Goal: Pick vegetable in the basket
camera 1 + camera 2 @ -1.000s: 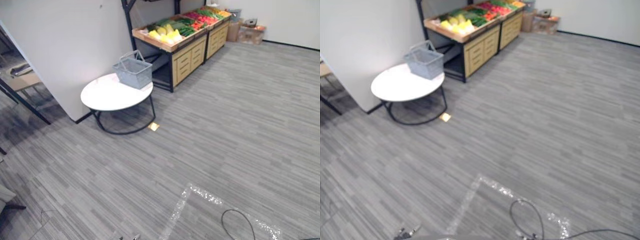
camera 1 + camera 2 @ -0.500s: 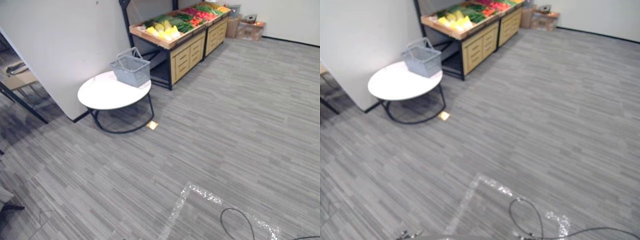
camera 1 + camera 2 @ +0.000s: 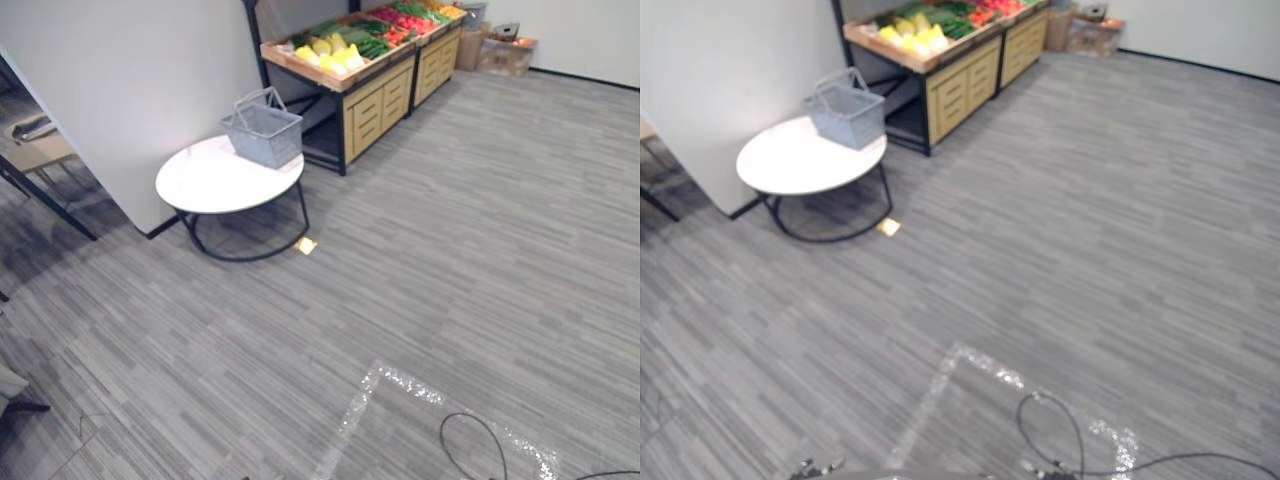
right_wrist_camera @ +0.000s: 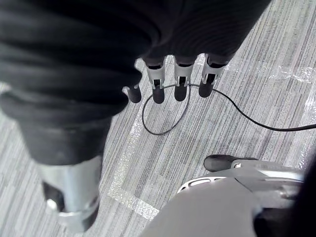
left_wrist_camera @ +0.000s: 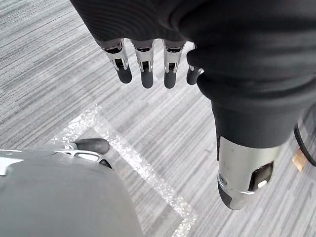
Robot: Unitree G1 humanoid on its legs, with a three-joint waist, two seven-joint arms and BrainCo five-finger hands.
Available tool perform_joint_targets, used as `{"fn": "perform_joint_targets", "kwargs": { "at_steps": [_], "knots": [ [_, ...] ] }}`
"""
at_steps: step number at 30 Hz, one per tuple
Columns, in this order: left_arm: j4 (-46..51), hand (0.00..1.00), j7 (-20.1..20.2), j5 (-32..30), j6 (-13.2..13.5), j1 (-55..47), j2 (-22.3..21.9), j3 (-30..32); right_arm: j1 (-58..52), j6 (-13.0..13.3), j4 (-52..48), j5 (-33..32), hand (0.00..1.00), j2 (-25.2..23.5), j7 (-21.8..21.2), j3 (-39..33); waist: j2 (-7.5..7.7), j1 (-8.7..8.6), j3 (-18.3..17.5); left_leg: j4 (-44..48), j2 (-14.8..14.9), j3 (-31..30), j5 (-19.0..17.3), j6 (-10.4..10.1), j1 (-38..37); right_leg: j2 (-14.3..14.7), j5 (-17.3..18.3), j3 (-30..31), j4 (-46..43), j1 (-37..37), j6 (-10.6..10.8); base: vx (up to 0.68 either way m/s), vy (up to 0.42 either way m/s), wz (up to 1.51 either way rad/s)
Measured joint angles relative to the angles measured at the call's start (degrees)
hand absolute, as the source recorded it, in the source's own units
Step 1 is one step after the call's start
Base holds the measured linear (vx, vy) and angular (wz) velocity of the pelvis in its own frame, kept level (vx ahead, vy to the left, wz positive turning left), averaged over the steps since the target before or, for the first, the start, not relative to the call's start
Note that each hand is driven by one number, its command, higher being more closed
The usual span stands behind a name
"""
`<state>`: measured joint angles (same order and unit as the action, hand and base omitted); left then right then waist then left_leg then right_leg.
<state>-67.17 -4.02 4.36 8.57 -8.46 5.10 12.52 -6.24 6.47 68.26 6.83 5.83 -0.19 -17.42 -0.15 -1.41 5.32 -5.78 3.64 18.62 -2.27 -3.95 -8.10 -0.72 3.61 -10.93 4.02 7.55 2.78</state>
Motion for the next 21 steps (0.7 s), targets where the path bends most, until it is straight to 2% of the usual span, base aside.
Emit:
{"fn": "perform_joint_targets", "kwargs": {
  "at_steps": [1,2,4,5,6,7,8,9,10,11,12,15,16,18,19,20,21],
  "knots": [
    [-0.01,0.0,-0.17,0.47,-0.04,0.12,0.11,0.03,0.28,0.0,0.0,0.0,0.0,0.0,0.04,0.0,0.3,0.03,0.46,0.03,0.19,0.35,-0.03,-0.04,0.07,0.18,0.01,0.33,-0.02,-0.2,-0.01,0.02,-0.019,-0.15],
    [-0.01,0.0,-0.22,1.76,-0.16,0.24,0.12,0.27,0.67,0.01,-0.01,0.0,0.0,-0.02,0.04,0.02,-0.1,0.07,0.74,0.35,0.54,1.03,-0.1,-0.15,0.06,0.43,0.04,0.73,-0.22,-0.4,-0.06,0.02,-0.03,-0.21],
    [0.07,0.0,-0.24,2.21,-0.36,0.52,0.13,0.43,1.2,0.02,-0.01,-0.01,0.0,-0.15,0.04,0.58,0.74,0.04,1.65,3.0,1.28,1.38,-1.41,-0.54,1.51,0.66,0.45,1.2,-1.31,-1.35,-0.65,0.03,-0.062,-0.14],
    [0.18,0.0,-0.28,2.23,-0.35,1.28,0.67,0.85,1.68,0.04,-0.01,-0.03,0.0,-0.3,0.02,0.93,0.93,0.06,2.86,8.97,2.46,1.34,-3.84,-0.94,3.96,0.67,1.04,1.22,-2.34,-1.52,-1.49,0.04,-0.077,-0.01],
    [0.18,0.0,-0.36,2.23,-0.37,1.65,0.82,0.89,1.7,0.05,0.0,-0.04,0.0,-0.34,0.02,1.18,1.22,0.1,3.55,12.88,3.15,1.25,-4.95,-1.15,5.44,0.69,1.32,1.16,-2.58,-1.39,-1.84,0.01,-0.1,0.07],
    [1.22,0.0,-0.55,2.25,-0.37,1.69,1.25,0.96,1.56,0.05,0.03,-0.12,0.0,-0.43,0.1,2.08,1.76,0.18,4.58,22.31,4.78,1.09,-6.44,-1.63,9.48,0.61,2.01,0.87,-3.14,-1.3,-2.84,-0.01,-0.093,0.1],
    [1.61,0.0,-0.69,2.25,-0.36,1.69,1.3,1.08,1.42,0.05,0.03,-0.19,0.0,-0.46,0.13,2.15,1.91,0.26,4.89,27.5,5.82,0.97,-6.61,-1.62,11.83,0.63,2.38,0.68,-3.35,-1.15,-2.94,-0.01,-0.115,0.13],
    [2.19,0.0,-0.89,2.43,-0.36,1.69,1.07,1.71,1.19,0.05,0.02,-0.38,0.0,-0.26,0.39,2.1,1.4,0.46,5.79,37.17,8.12,0.38,-6.26,-1.14,15.88,1.0,2.84,0.44,-3.7,-0.12,-3.26,0.04,-0.082,0.1],
    [2.33,0.0,-1.18,3.47,-0.35,1.7,0.12,2.6,1.17,0.03,-0.01,-0.6,0.0,0.04,0.56,2.05,0.58,0.56,6.54,43.0,9.33,-1.26,-5.43,-0.39,17.81,1.44,3.36,0.35,-4.46,0.91,-3.45,0.08,-0.043,0.08],
    [2.29,0.0,-1.66,4.54,-0.36,1.45,-0.53,3.84,1.06,0.0,-0.36,-0.61,0.0,0.07,0.99,2.18,0.39,0.95,7.09,49.17,9.64,-3.67,-4.75,-0.57,21.08,1.46,4.34,0.36,-5.28,1.89,-3.78,0.13,0.026,0.05],
    [2.27,0.0,-2.15,4.56,-0.36,1.45,-1.05,4.1,1.23,-0.03,-0.5,-0.64,0.0,0.15,1.16,2.18,0.14,1.42,7.25,51.21,8.69,-5.97,-5.93,-0.91,23.2,0.71,5.79,0.32,-5.81,2.57,-4.49,0.12,0.057,0.05],
    [2.24,0.0,-2.37,6.03,-0.31,1.44,-1.15,3.93,3.14,0.03,-0.59,-0.77,0.0,0.62,1.28,2.79,0.51,2.03,7.45,44.49,6.43,-6.35,-6.78,-0.87,27.06,-1.47,7.14,0.41,-6.08,2.74,-4.13,0.14,0.088,0.03],
    [2.14,0.0,-2.56,6.54,-0.31,1.24,-1.21,3.72,4.29,0.14,-1.31,-1.55,0.0,0.5,1.69,4.2,0.48,2.43,7.48,35.03,5.92,-5.58,-5.0,-0.16,28.16,-2.48,7.89,0.55,-6.07,2.89,-3.23,0.21,0.116,-0.09],
    [2.17,0.0,-2.78,6.58,-0.3,0.82,-1.41,3.8,4.48,0.43,-2.99,-2.77,0.0,0.56,2.23,5.18,0.42,2.97,7.48,23.25,5.53,-4.63,-0.84,-0.72,27.9,-3.39,9.0,0.66,-5.97,3.75,-1.89,0.28,0.159,-0.06],
    [2.17,0.0,-3.2,6.54,-0.29,0.37,-1.79,4.12,4.93,0.85,-3.57,-3.19,0.0,0.8,2.36,6.12,-0.03,3.24,7.42,14.39,5.59,-4.91,2.07,-1.16,27.85,-3.47,10.14,1.06,-5.87,4.68,-0.69,0.35,0.213,-0.13],
    [2.03,0.0,-3.64,6.52,-0.32,-0.01,-2.46,4.83,5.7,1.38,-3.93,-3.33,0.0,1.07,2.55,6.81,-0.79,3.48,7.4,10.31,6.43,-5.39,2.87,-1.3,28.39,-3.32,11.14,1.75,-5.98,5.65,0.98,0.38,0.246,-0.24],
    [1.82,0.0,-3.81,6.52,-0.32,-0.43,-2.83,5.28,6.09,1.5,-4.06,-3.35,0.0,1.09,2.57,6.85,-1.16,3.6,7.22,9.69,7.03,-5.34,2.87,-1.29,28.7,-3.36,11.75,2.26,-5.99,6.16,1.69,0.48,0.373,-0.45]
  ]
}}
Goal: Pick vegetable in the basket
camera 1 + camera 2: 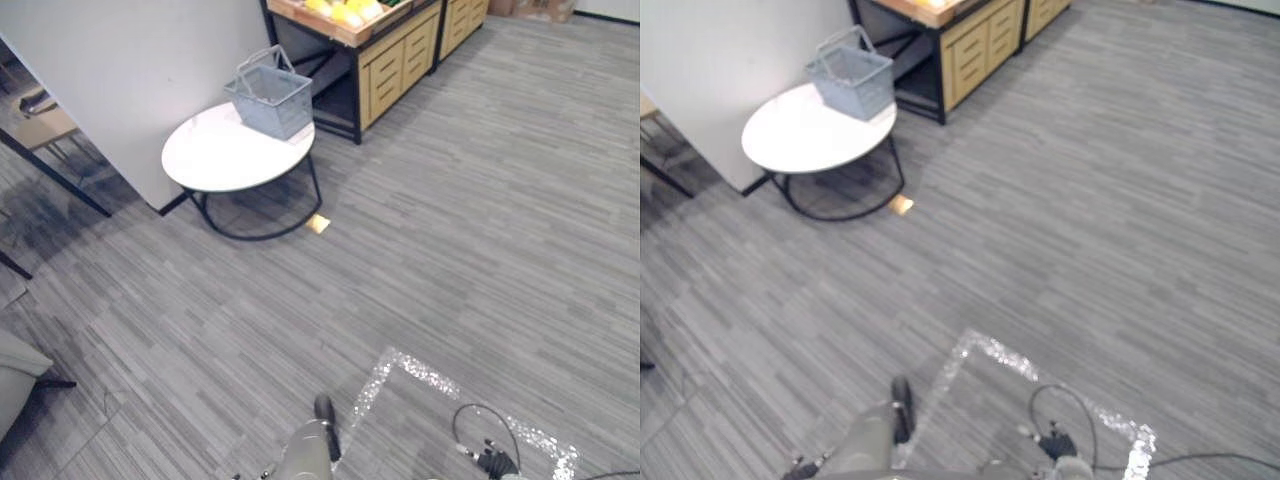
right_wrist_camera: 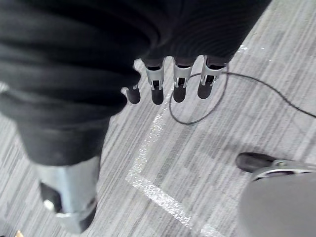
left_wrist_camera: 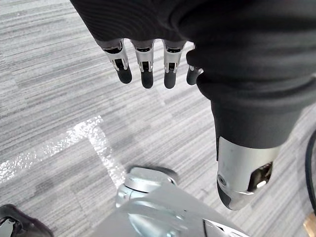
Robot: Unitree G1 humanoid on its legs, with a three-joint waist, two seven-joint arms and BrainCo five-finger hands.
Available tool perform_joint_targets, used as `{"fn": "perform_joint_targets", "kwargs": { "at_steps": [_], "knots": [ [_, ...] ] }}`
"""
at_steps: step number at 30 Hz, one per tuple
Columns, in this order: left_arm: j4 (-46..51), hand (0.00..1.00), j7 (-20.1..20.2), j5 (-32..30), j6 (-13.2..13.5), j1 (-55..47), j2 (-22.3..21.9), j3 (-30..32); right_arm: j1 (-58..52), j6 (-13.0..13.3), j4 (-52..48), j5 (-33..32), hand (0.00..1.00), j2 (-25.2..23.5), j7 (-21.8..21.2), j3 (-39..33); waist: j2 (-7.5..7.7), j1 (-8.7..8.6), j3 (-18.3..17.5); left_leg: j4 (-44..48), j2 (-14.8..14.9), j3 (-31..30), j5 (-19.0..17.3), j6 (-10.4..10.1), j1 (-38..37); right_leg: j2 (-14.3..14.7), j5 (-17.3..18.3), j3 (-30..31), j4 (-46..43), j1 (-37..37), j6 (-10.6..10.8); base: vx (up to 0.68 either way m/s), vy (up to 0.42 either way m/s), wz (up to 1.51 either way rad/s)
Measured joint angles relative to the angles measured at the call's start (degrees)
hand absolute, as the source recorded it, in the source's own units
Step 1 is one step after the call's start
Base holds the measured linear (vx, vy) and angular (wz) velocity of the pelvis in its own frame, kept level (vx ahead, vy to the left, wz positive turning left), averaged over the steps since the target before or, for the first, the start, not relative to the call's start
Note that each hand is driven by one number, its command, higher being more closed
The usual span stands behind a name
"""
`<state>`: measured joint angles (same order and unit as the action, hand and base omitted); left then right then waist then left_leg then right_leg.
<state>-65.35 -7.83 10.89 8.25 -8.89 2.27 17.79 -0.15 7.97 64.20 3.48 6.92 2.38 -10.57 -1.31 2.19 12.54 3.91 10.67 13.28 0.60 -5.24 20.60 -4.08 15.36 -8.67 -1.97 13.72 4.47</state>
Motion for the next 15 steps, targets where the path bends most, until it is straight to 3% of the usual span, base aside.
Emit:
{"fn": "perform_joint_targets", "kwargs": {
  "at_steps": [1,2,3,4,5,7,8,9,10,11,12,13,15],
  "knots": [
    [-0.78,0.0,-0.2,0.01,-0.06,-0.58,-0.05,0.5,0.27,0.28,-0.16,-0.09,0.0,-0.13,0.08,-0.09,-0.05,0.38,-0.13,2.17,0.36,0.14,3.86,0.51,0.13,-1.08,1.97,1.1,0.12,1.41,0.88,0.57,0.441,-0.54],
    [-0.81,0.0,-0.35,-0.03,-0.02,-1.48,0.55,0.7,0.68,0.32,0.1,-0.11,0.0,-1.06,0.02,-0.05,1.87,0.93,-1.19,5.62,-1.66,0.74,5.48,1.04,0.67,-3.8,2.66,2.35,-0.71,1.85,0.5,0.59,0.418,-0.54],
    [-0.73,0.0,-0.44,-0.11,0.02,-1.66,0.93,0.66,0.87,0.44,0.23,-0.15,0.0,-1.47,-0.09,0.04,2.87,1.14,-1.92,6.44,-2.88,0.78,5.51,1.11,1.1,-5.24,2.39,3.3,-2.04,0.86,0.28,0.5,0.28,-0.34],
    [-0.68,0.0,-0.63,-0.47,0.05,-1.45,1.75,0.58,0.99,0.79,0.26,-0.18,0.0,-1.96,-0.24,0.28,4.32,1.11,-3.19,6.47,-5.16,1.66,4.43,2.82,1.19,-7.65,0.94,4.96,-5.78,-1.85,-0.27,0.53,0.273,-0.09],
    [-0.71,0.0,-0.67,-0.92,0.09,-1.29,2.1,0.56,1.04,0.84,0.85,-0.07,0.0,-2.0,-0.37,0.07,4.79,0.94,-4.04,6.68,-6.77,2.42,3.7,5.3,0.71,-9.2,-1.44,6.72,-9.56,-3.88,0.27,0.54,0.285,-0.02],
    [-0.77,0.0,-0.64,-0.97,0.01,-0.93,2.27,0.54,0.63,0.8,2.05,0.12,0.0,-1.79,-0.47,-0.44,4.97,0.94,-4.25,6.44,-8.23,3.96,2.0,8.08,-2.45,-10.39,-6.96,9.35,-16.37,-5.73,0.48,0.56,0.263,-0.05],
    [-0.62,0.0,-0.64,-1.04,-0.02,-0.81,2.46,0.54,0.04,0.8,2.02,0.49,0.0,-1.77,-0.53,-0.59,4.81,0.76,-4.3,6.11,-8.64,4.04,0.73,8.38,-4.74,-10.5,-11.43,10.05,-21.13,-7.04,1.23,0.65,0.292,-0.05],
    [-0.55,0.0,-0.64,-1.11,-0.03,-1.05,2.52,0.46,-0.89,0.8,1.98,1.01,0.0,-1.83,-0.58,-0.66,4.73,0.12,-4.34,5.45,-9.19,3.83,-1.58,8.34,-8.44,-10.64,-18.87,10.54,-28.82,-9.13,2.75,0.52,0.239,0.0],
    [-0.56,0.0,-0.64,-1.14,-0.04,-1.08,2.52,0.36,-1.23,0.8,1.95,1.07,0.0,-1.82,-0.58,-0.68,4.72,-0.12,-4.37,5.0,-9.3,3.8,-2.27,8.41,-9.67,-10.77,-20.89,10.55,-31.11,-9.77,3.04,0.49,0.205,0.02],
    [-0.46,0.0,-0.65,-1.68,-0.08,-0.88,3.15,-1.08,-2.47,0.83,1.99,1.23,0.0,-1.94,-0.87,-0.8,5.06,-0.77,-4.38,3.27,-10.46,3.97,-4.52,8.7,-14.57,-12.27,-25.07,10.36,-44.47,-14.85,5.17,0.48,0.156,0.01],
    [-0.16,0.0,-0.71,-2.33,-0.08,-0.08,3.62,-2.27,-3.15,0.82,1.92,1.32,0.0,-1.7,-1.14,-1.16,5.25,-1.4,-4.42,2.62,-11.05,3.68,-5.98,8.96,-18.17,-12.99,-22.52,8.94,-54.82,-19.48,3.46,0.47,0.129,0.02],
    [-0.02,0.0,-0.8,-2.36,-0.07,0.46,3.68,-2.68,-3.58,0.8,1.94,1.53,0.0,-1.55,-1.27,-1.5,5.15,-1.94,-4.37,2.03,-11.16,3.49,-6.6,8.98,-20.02,-13.12,-20.32,7.65,-58.42,-21.51,2.88,0.44,0.096,0.04],
    [0.51,0.0,-1.05,-2.76,0.01,2.42,4.5,-4.51,-5.18,0.73,1.93,1.72,0.0,-1.48,-1.57,-2.78,4.27,-3.42,-3.92,-0.68,-11.02,2.77,-7.71,8.83,-27.2,-12.92,-10.47,0.88,-61.81,-27.31,-0.1,0.42,0.056,0.15]
  ]
}}
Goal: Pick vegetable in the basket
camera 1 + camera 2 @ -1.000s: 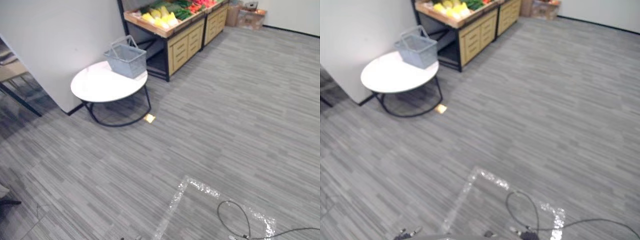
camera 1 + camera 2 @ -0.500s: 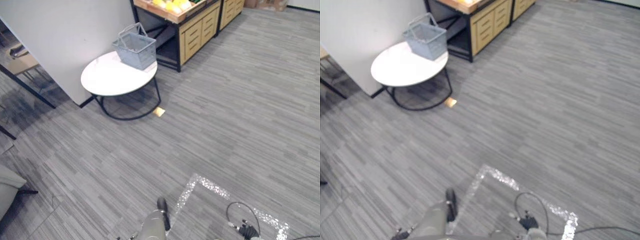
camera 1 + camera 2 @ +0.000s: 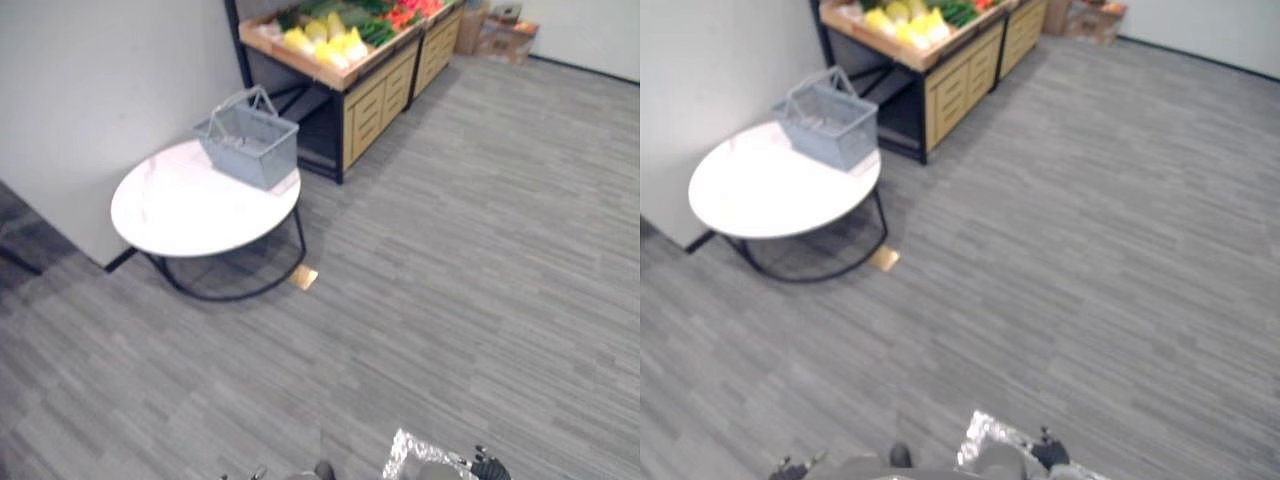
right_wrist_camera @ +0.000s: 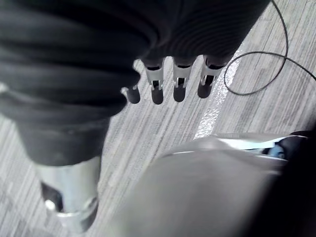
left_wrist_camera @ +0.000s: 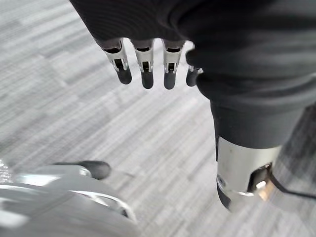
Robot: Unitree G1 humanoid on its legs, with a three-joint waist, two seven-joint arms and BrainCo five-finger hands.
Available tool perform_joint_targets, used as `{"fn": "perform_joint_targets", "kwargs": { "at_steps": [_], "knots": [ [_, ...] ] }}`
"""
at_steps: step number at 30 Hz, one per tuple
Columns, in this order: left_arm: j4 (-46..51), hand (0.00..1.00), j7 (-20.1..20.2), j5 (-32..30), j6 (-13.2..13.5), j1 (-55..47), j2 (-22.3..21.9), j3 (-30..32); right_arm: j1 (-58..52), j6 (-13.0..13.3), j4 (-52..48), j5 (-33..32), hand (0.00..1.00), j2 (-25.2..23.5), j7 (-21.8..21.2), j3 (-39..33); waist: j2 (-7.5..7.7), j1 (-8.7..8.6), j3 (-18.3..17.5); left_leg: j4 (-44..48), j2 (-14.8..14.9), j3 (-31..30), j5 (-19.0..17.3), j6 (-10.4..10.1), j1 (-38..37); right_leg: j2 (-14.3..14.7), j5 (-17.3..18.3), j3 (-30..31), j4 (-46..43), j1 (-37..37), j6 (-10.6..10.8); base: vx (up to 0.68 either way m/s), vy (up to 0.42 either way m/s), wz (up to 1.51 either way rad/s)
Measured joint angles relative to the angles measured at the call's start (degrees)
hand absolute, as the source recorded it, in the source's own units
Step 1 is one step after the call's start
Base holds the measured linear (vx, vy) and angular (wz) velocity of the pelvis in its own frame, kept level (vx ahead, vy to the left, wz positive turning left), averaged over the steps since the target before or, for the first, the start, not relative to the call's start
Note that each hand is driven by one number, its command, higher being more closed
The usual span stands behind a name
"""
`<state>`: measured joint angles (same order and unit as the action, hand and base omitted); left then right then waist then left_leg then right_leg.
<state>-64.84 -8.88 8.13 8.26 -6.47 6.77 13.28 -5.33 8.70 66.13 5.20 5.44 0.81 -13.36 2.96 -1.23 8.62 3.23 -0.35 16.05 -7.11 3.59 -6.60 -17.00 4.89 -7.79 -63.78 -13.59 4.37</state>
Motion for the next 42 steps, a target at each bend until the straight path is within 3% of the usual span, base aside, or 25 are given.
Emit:
{"fn": "perform_joint_targets", "kwargs": {
  "at_steps": [2,6,8,9,10,13,15,16,17,18,19,20,22,24,26,28,29,30,31,32,34,37,39,40,42],
  "knots": [
    [1.06,0.0,-0.37,0.16,0.07,2.44,-0.61,0.1,-0.14,0.2,-0.28,0.0,0.0,-0.26,-0.08,-2.04,-0.58,-1.19,0.18,-1.22,0.77,-1.41,-1.46,-0.72,-2.9,1.13,3.47,-4.74,7.63,-3.58,-1.71,0.39,-0.062,0.37],
    [2.24,0.0,-1.08,0.33,1.11,6.24,-4.15,2.14,-0.09,-0.04,-0.51,1.04,0.0,-1.23,0.22,-4.75,-1.53,-1.58,0.6,-1.07,3.38,-3.23,-5.1,-3.89,-5.93,4.99,1.75,-7.58,38.22,-5.23,-0.65,0.4,-0.214,0.27],
    [2.16,0.0,-1.36,0.51,1.12,6.43,-6.77,5.24,-0.76,-0.68,-1.78,1.36,0.0,-1.52,0.76,-4.83,-1.74,-1.57,0.83,-1.13,5.54,-4.07,-8.11,-7.31,-8.03,6.64,-7.96,-5.24,55.86,-4.71,0.26,0.5,-0.311,0.15],
    [2.01,0.0,-1.36,0.54,1.08,6.51,-7.2,6.2,-0.95,-0.93,-2.19,1.53,0.0,-1.54,0.88,-4.85,-2.1,-1.54,1.14,-1.3,6.48,-4.32,-9.09,-7.69,-8.75,7.3,-11.31,-5.33,55.78,-3.85,0.72,0.49,-0.316,0.2],
    [0.92,0.0,-1.21,0.55,1.03,7.08,-9.17,7.52,-0.72,-1.01,-2.48,1.63,0.0,-1.3,1.16,-5.51,-3.91,-1.51,2.21,-1.23,8.39,-4.15,-9.76,-7.47,-10.4,9.29,-9.95,-5.69,51.1,-4.38,-0.6,0.49,-0.293,0.1],
    [0.96,0.0,-0.69,0.18,1.01,7.09,-10.89,10.13,-0.47,-1.03,-2.68,1.73,0.0,-1.33,1.2,-6.91,-4.65,-1.33,2.6,0.4,10.57,-4.18,-4.79,-9.18,-13.08,9.59,0.78,-6.62,38.86,-5.8,-3.06,0.49,-0.325,0.11],
    [1.0,0.0,-0.42,0.06,0.76,6.72,-11.24,11.56,-0.52,-1.04,-2.63,1.83,0.0,-1.23,1.21,-7.14,-5.26,-1.48,2.45,7.08,12.73,-4.65,-2.85,-9.49,-11.72,10.51,3.38,-8.19,39.01,-2.58,-3.41,0.45,-0.282,0.23],
    [1.13,0.0,0.06,0.05,0.32,6.72,-11.13,12.19,-0.6,-1.16,-2.61,2.21,0.0,-1.2,1.18,-7.68,-5.53,-1.67,2.46,15.41,14.27,-6.29,-1.07,-10.57,-8.57,10.83,4.6,-9.37,40.01,0.21,-3.71,0.37,-0.205,0.4],
    [1.55,0.0,0.37,0.07,0.01,6.75,-11.11,13.62,-0.78,-1.23,-2.76,2.45,0.0,-1.16,1.16,-7.72,-5.66,-1.68,2.41,26.5,15.74,-8.73,3.05,-14.09,-3.5,11.0,5.6,-10.31,41.17,3.09,-4.13,0.45,-0.222,0.4],
    [1.66,0.0,0.41,0.12,-0.16,6.75,-11.07,14.8,-0.98,-1.3,-2.97,2.93,0.0,-0.92,1.15,-7.63,-5.26,-1.54,2.61,35.02,16.66,-9.99,6.67,-15.39,0.51,11.13,6.15,-10.68,42.21,5.14,-4.62,0.37,-0.134,0.22],
    [1.61,0.0,0.41,0.14,-0.19,6.71,-11.04,15.67,-1.04,-1.32,-3.04,3.05,0.0,-0.68,1.15,-7.61,-5.36,-1.42,2.57,40.21,17.19,-10.1,7.17,-15.8,2.83,11.2,6.68,-10.63,42.99,6.51,-5.14,0.38,-0.044,-0.05],
    [1.55,0.0,0.39,0.51,-0.36,6.51,-10.66,17.77,-0.95,-1.4,-3.23,3.29,0.0,-0.34,1.17,-7.58,-5.86,-0.76,2.77,50.08,18.67,-6.55,6.52,-15.09,7.44,11.38,7.1,-10.12,45.73,10.72,-5.49,0.38,-0.029,-0.16],
    [1.64,0.0,0.3,0.59,-0.87,5.57,-10.52,19.29,-0.81,-1.87,-3.32,3.29,0.0,-0.24,1.16,-7.35,-5.82,0.21,2.78,53.61,19.51,-1.37,4.18,-12.88,10.12,11.25,7.25,-8.76,49.09,15.28,-5.23,0.35,-0.004,-0.23],
    [2.12,0.0,0.15,1.02,-0.77,3.96,-10.48,20.28,-0.42,-2.4,-3.27,3.27,0.0,-0.19,1.16,-7.05,-5.68,0.64,2.79,51.04,19.43,2.94,-0.76,-10.7,16.05,10.26,7.26,-8.88,53.33,20.56,-3.94,0.43,0.09,-0.16],
    [2.56,0.0,0.11,0.96,-0.66,4.15,-10.09,18.93,-0.19,-2.48,-3.3,3.24,0.0,-0.19,1.19,-7.04,-5.43,1.65,2.77,41.17,17.33,5.67,-2.16,-9.58,19.02,8.64,6.92,-9.03,55.44,23.5,-1.43,0.41,0.189,-0.1],
    [2.87,0.0,0.08,0.7,-0.05,3.93,-10.06,16.86,-0.19,-2.42,-3.84,3.19,0.0,-0.19,1.27,-6.49,-5.3,1.59,2.67,23.49,12.85,7.15,0.9,-6.8,19.41,6.93,7.26,-10.27,57.33,26.57,1.03,0.43,0.258,0.11],
    [2.9,0.0,0.12,0.69,0.08,3.76,-10.56,16.06,-0.95,-2.27,-5.01,3.15,0.0,-0.13,1.35,-6.17,-5.9,1.6,2.31,11.6,10.64,6.87,6.13,-5.28,19.34,6.73,8.19,-10.8,58.07,28.25,2.93,0.36,0.26,0.14],
    [3.13,0.0,0.17,1.1,0.18,3.75,-10.82,16.39,-1.04,-2.24,-5.14,3.06,0.0,-0.03,1.46,-5.67,-5.8,1.96,2.21,9.78,9.95,6.62,10.82,-1.67,19.47,6.49,8.87,-10.75,58.04,28.94,4.02,0.45,0.312,0.21],
    [4.03,0.0,0.34,1.84,0.4,3.9,-9.53,15.91,-1.08,-2.21,-5.22,2.66,0.0,-1.22,1.61,-3.69,-3.27,2.22,0.81,8.87,7.25,7.5,9.08,-1.63,19.21,4.72,8.8,-10.42,58.33,29.18,3.75,0.44,0.26,0.17],
    [4.68,0.0,0.39,1.83,0.61,4.07,-8.89,15.79,-0.8,-1.93,-5.83,2.34,0.0,-1.96,1.57,-1.85,-1.44,2.38,-0.08,8.99,6.29,7.67,7.55,-1.66,20.1,4.15,6.93,-9.39,59.1,28.18,1.25,0.43,0.229,0.11],
    [4.39,0.0,0.59,1.88,0.46,3.78,-8.64,16.94,0.24,-1.56,-6.48,1.47,0.0,-3.73,1.42,-1.38,-0.05,3.7,-0.67,10.76,6.35,8.88,5.41,-1.08,19.99,3.82,2.94,-5.59,60.1,27.99,0.65,0.38,0.193,-0.22],
    [4.29,0.0,1.57,2.05,0.39,2.66,-8.68,16.99,1.0,-0.93,-6.58,1.63,0.0,-6.53,0.97,-2.23,0.45,4.57,-1.96,10.79,5.55,11.79,3.1,0.45,16.55,2.39,-0.74,-0.26,58.51,28.54,1.1,0.34,0.154,-0.25],
    [3.05,0.0,2.14,2.0,0.34,2.47,-7.84,15.19,1.13,-0.93,-4.82,1.69,0.0,-6.34,0.16,-5.04,0.27,4.72,-3.53,9.17,3.81,11.3,1.34,-0.68,14.77,1.46,-1.27,2.44,53.47,26.28,1.0,0.22,0.097,-0.2],
    [1.95,0.0,2.45,1.95,0.27,2.25,-7.42,13.46,1.07,-0.97,-3.36,1.7,0.0,-5.38,-0.05,-7.4,0.08,4.17,-3.67,6.24,2.88,10.98,0.56,-1.67,12.1,0.82,-1.56,4.57,43.06,22.02,1.48,0.2,0.1,-0.04],
    [1.1,0.0,2.62,1.89,0.12,1.65,-5.76,8.49,1.18,-1.0,-2.2,1.67,0.0,-3.66,-0.01,-8.54,0.12,2.49,-3.64,2.86,1.04,10.17,-0.12,-1.92,7.14,-0.59,-8.32,8.2,26.31,15.27,6.85,0.18,0.09,0.14]
  ]
}}
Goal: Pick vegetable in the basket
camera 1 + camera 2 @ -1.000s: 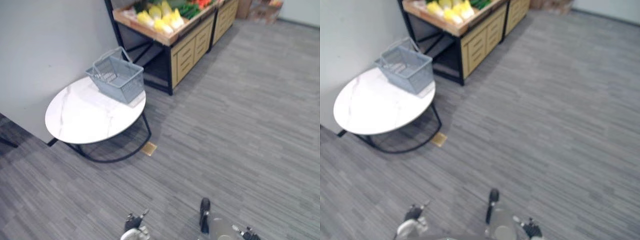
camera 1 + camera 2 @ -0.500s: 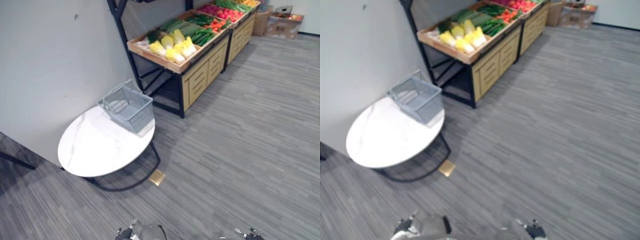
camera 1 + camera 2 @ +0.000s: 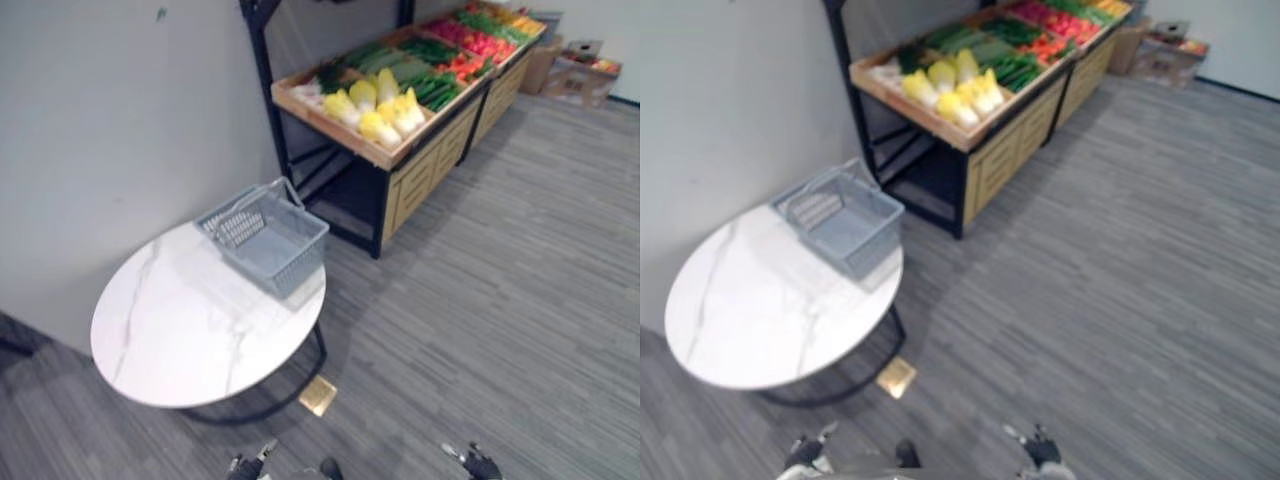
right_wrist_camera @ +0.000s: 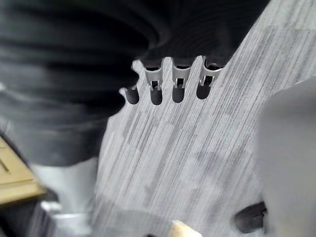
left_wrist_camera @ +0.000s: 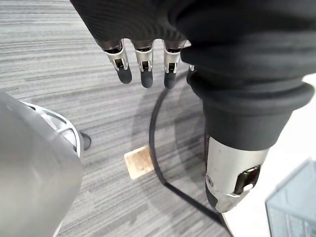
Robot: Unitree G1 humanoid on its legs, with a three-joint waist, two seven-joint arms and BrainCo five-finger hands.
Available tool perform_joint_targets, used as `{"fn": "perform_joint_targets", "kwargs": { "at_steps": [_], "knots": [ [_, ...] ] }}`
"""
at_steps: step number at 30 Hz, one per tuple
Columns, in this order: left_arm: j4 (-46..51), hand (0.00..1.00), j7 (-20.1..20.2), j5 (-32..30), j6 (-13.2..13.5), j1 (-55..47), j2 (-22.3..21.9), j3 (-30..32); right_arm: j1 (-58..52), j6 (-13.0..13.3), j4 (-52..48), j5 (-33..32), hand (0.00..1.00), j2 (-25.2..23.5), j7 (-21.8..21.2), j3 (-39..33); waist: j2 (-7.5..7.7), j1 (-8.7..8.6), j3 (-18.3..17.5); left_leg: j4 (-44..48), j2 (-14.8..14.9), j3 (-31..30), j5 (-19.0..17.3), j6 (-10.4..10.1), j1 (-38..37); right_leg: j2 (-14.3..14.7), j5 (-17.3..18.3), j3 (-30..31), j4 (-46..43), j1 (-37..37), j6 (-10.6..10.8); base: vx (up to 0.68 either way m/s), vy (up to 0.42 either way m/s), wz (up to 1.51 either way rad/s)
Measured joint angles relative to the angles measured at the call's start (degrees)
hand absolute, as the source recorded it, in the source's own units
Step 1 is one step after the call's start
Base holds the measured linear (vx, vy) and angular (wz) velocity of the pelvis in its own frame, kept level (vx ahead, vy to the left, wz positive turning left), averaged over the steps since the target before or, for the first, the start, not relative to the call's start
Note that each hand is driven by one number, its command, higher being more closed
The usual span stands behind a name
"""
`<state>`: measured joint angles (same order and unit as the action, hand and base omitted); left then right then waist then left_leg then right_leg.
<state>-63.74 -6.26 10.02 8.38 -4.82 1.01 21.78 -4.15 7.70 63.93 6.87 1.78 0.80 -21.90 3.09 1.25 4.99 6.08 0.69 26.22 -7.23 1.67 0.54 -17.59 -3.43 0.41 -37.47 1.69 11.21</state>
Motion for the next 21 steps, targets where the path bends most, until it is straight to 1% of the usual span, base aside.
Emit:
{"fn": "perform_joint_targets", "kwargs": {
  "at_steps": [1,2,3,4,5,6,7,8,9,10,11,12,13,14,15,16,17,18,19,20,21],
  "knots": [
    [-0.46,0.0,0.11,-0.09,-0.26,-0.12,1.01,-2.77,-0.68,0.01,0.05,0.04,0.0,1.16,-0.08,0.3,-0.04,-1.0,0.14,-0.96,-0.69,-0.6,-0.62,-0.19,-2.5,-0.27,-5.57,0.82,-5.21,-1.62,0.89,0.26,0.105,0.23],
    [-0.82,0.0,0.3,-0.2,-0.21,-0.05,1.77,-4.99,-1.2,-0.01,0.28,0.05,0.0,1.93,-0.07,0.44,-0.61,-1.44,0.19,-1.21,-1.03,-1.17,-1.86,-0.05,-5.0,-0.71,-6.94,0.79,-12.83,-4.44,0.72,0.36,0.083,0.26],
    [-1.41,0.0,0.25,-0.24,-0.21,0.3,2.02,-5.82,-1.74,-0.1,0.73,0.05,0.0,1.94,-0.06,0.32,-0.33,-1.8,0.78,-1.4,-1.03,-1.98,-2.91,-0.16,-7.61,-0.68,-0.41,-1.39,-21.4,-9.34,-2.33,0.37,0.066,0.2],
    [-1.5,0.0,0.26,-0.22,-0.2,0.38,1.95,-5.87,-1.81,-0.16,1.12,0.05,0.0,1.84,-0.05,0.2,-0.23,-2.1,1.12,-1.66,-0.95,-2.17,-3.11,-0.27,-8.68,-0.59,3.14,-3.05,-23.66,-11.28,-2.68,0.34,0.029,0.25],
    [-1.82,0.0,0.21,-0.26,-0.22,0.67,1.73,-6.19,-1.8,-0.37,1.92,0.04,0.0,1.73,-0.06,0.07,-0.49,-2.79,1.32,-1.91,-0.37,-2.43,-3.37,-0.18,-10.22,-0.24,8.63,-6.83,-23.42,-14.08,-5.16,0.28,-0.013,0.23],
    [-1.94,0.0,0.21,-0.41,-0.22,0.77,1.5,-6.38,-1.82,-0.38,2.19,0.0,0.0,1.52,-0.08,-0.12,-0.93,-2.88,1.54,-2.01,0.15,-2.85,-4.04,-0.52,-11.51,0.34,11.13,-9.51,-20.51,-15.41,-6.78,0.28,-0.035,0.22],
    [-1.96,0.0,0.2,-0.68,-0.21,0.9,1.34,-6.39,-1.82,-0.35,2.15,-0.02,0.0,1.46,-0.09,-0.3,-1.15,-2.88,1.68,-1.98,0.43,-3.28,-4.23,-0.61,-12.12,0.79,12.09,-10.95,-17.38,-16.05,-7.24,0.3,-0.091,0.32],
    [-1.93,0.0,0.13,-1.52,-0.21,1.21,0.98,-6.12,-1.84,-0.27,1.74,-0.01,0.0,1.6,-0.07,-0.26,-1.53,-2.78,1.88,-2.0,1.17,-4.24,-5.03,-1.15,-13.15,1.87,12.71,-12.75,-9.83,-17.01,-7.83,0.34,-0.163,0.58],
    [-1.75,0.0,-0.01,-1.76,-0.14,1.36,0.53,-5.81,-1.84,-0.26,1.44,0.0,0.0,1.62,-0.02,-0.22,-2.03,-2.79,2.07,-1.98,2.28,-5.99,-5.76,-2.07,-13.85,3.4,12.55,-12.95,0.04,-17.02,-7.66,0.36,-0.199,0.7],
    [-1.54,0.0,-0.09,-1.78,-0.11,1.34,0.18,-5.27,-1.92,-0.26,1.16,0.0,0.0,1.66,-0.03,-0.22,-2.33,-2.78,2.18,-1.87,2.9,-6.82,-6.14,-2.69,-14.12,4.09,12.22,-12.59,4.79,-16.96,-7.24,0.43,-0.262,0.82],
    [-1.19,0.0,-0.18,-1.84,-0.1,1.25,-0.69,-3.4,-2.16,-0.24,0.48,0.01,0.0,1.78,-0.03,-0.12,-2.88,-2.67,2.47,-1.89,4.36,-8.67,-6.97,-4.05,-15.02,5.71,10.59,-10.45,14.26,-16.86,-6.6,0.44,-0.307,0.84],
    [-1.01,0.0,-0.19,-1.89,0.0,1.09,-1.12,-1.46,-2.46,-0.25,-0.17,0.01,0.0,1.74,0.01,0.28,-2.84,-2.52,2.65,-1.77,5.49,-10.56,-8.01,-5.71,-15.6,6.6,7.28,-7.12,22.09,-16.46,-6.25,0.55,-0.408,0.86],
    [-0.98,0.0,-0.19,-1.96,0.02,1.02,-1.21,-0.29,-2.56,-0.26,-0.17,0.0,0.0,1.74,-0.01,0.87,-2.61,-2.42,2.76,-1.75,5.86,-11.67,-8.71,-6.8,-16.1,6.73,4.6,-5.74,24.33,-16.22,-5.42,0.57,-0.434,0.9],
    [-1.51,0.0,-0.22,-2.26,-0.12,0.81,-1.95,1.96,-2.95,-0.27,-0.16,-0.08,0.0,2.23,-0.11,1.6,-3.26,-2.48,3.21,-1.92,7.6,-13.62,-9.53,-7.8,-17.8,7.67,1.88,-7.0,21.13,-15.45,-4.87,0.4,-0.3,0.63],
    [-1.54,0.0,-0.14,-2.32,-0.1,0.62,-2.73,2.56,-2.91,-0.25,-0.32,0.0,0.0,3.02,-0.06,1.94,-3.94,-2.33,3.33,-1.88,8.45,-13.99,-9.07,-7.36,-18.08,7.93,3.94,-8.03,19.07,-15.74,-5.7,0.41,-0.276,0.69],
    [-1.01,0.0,0.09,-2.37,-0.03,0.62,-3.48,3.99,-2.44,-0.14,-0.5,0.01,0.0,3.52,-0.09,2.26,-4.54,-1.91,3.2,-1.82,9.16,-14.69,-6.58,-7.81,-18.1,7.42,8.29,-9.15,13.71,-16.97,-6.13,0.35,-0.289,0.63],
    [-0.98,0.0,0.06,-2.35,-0.1,0.55,-4.04,4.63,-2.24,-0.14,-0.51,0.0,0.0,3.92,-0.15,2.36,-4.89,-1.91,3.07,-1.87,9.96,-15.65,-4.17,-8.0,-18.28,6.81,11.25,-11.05,10.48,-16.68,-6.97,0.51,-0.425,0.72],
    [-0.97,0.0,0.08,-2.35,-0.11,0.53,-4.34,5.1,-2.24,-0.14,-0.51,0.0,0.0,4.14,-0.19,2.51,-5.26,-1.93,3.09,-1.65,10.6,-16.24,-3.08,-7.92,-18.27,6.77,12.18,-12.3,10.11,-15.85,-7.35,0.48,-0.428,0.81],
    [-0.73,0.0,0.21,-2.32,-0.14,0.52,-4.75,6.18,-2.27,-0.14,-0.48,-0.05,0.0,4.22,-0.25,2.47,-5.54,-1.99,3.14,0.19,11.76,-17.79,-1.1,-7.59,-17.29,6.86,13.3,-14.65,10.57,-13.68,-8.12,0.45,-0.394,0.87],
    [-0.09,0.0,0.32,-2.23,-0.15,0.43,-5.02,6.97,-2.3,-0.14,-0.47,-0.14,0.0,4.13,-0.32,2.39,-5.58,-1.75,3.2,4.29,12.88,-19.26,0.81,-7.98,-14.88,6.85,13.66,-17.1,12.22,-11.07,-8.72,0.35,-0.309,0.92],
    [0.2,0.0,0.37,-1.93,-0.13,0.42,-5.0,6.98,-2.45,-0.14,-0.47,-0.27,0.0,4.07,-0.43,2.39,-5.45,-1.7,3.31,7.02,13.35,-19.71,1.69,-8.31,-13.22,6.8,13.72,-18.27,13.41,-9.57,-8.82,0.28,-0.25,1.06]
  ]
}}
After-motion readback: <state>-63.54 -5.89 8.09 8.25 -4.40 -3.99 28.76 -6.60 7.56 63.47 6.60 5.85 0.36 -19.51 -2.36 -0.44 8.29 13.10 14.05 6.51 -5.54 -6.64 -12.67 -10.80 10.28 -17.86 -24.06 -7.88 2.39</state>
